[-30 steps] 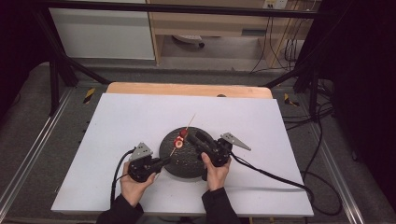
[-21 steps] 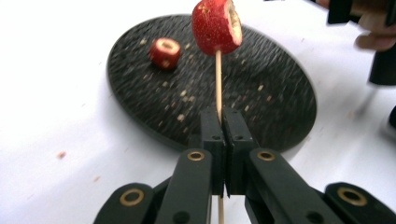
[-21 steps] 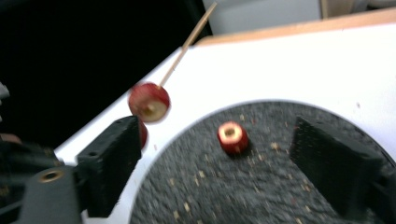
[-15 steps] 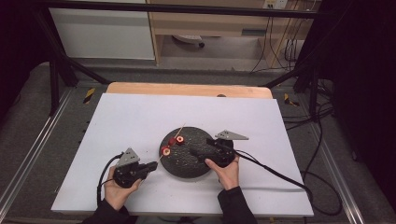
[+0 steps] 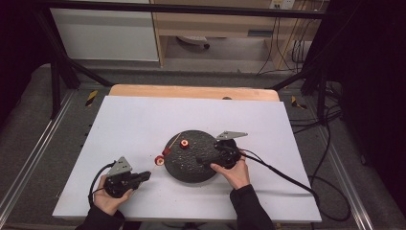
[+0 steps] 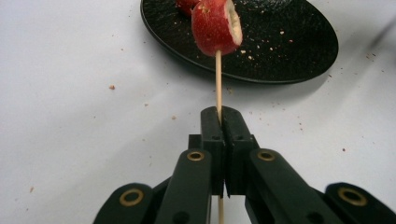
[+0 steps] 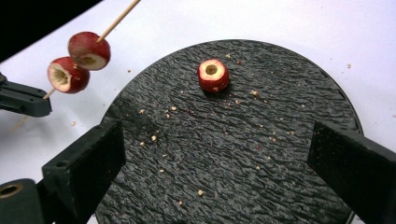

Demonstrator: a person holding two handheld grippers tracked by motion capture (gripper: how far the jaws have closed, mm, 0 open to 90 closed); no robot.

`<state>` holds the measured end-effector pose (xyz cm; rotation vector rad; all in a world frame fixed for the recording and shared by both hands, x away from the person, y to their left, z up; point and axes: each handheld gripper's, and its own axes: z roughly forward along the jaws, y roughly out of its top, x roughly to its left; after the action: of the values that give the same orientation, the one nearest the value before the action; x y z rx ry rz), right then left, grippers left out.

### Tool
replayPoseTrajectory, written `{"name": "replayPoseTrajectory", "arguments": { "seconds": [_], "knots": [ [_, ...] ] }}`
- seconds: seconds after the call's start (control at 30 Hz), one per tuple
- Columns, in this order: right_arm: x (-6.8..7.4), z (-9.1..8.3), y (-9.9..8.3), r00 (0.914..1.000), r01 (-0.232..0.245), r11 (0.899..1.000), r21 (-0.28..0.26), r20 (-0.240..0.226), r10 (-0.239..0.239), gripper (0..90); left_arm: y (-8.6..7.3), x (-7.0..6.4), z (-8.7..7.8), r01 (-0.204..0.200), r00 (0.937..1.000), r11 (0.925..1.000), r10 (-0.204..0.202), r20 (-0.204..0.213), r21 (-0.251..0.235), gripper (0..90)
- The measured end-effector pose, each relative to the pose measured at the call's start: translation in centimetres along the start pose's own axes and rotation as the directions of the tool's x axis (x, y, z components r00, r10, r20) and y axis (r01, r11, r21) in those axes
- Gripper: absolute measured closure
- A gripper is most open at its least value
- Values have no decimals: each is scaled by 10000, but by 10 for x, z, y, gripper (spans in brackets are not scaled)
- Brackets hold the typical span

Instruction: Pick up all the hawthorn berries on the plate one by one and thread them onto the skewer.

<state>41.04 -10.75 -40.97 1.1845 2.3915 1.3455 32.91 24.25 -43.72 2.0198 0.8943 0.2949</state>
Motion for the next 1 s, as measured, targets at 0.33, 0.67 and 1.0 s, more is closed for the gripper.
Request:
{"name": "replayPoseTrajectory", "arguments": {
  "seconds": [0.33, 0.67, 1.0],
  "knots": [
    [3, 19, 22, 9978, 609, 9937, 946, 203, -630, 61, -7, 5, -5, -41, 10000, 10000, 41, 73, -4, 882],
    [7, 47, 44, 9936, 1074, 9771, 1836, 148, -1120, 111, -6, 6, -6, -11, 10000, 10000, 11, 66, 5, 882],
    [6, 70, 59, 9896, 1336, 9525, 2737, 157, -1433, 253, -5, 6, -7, 22, 10000, 10000, -22, -67, -22, 883]
  ]
}}
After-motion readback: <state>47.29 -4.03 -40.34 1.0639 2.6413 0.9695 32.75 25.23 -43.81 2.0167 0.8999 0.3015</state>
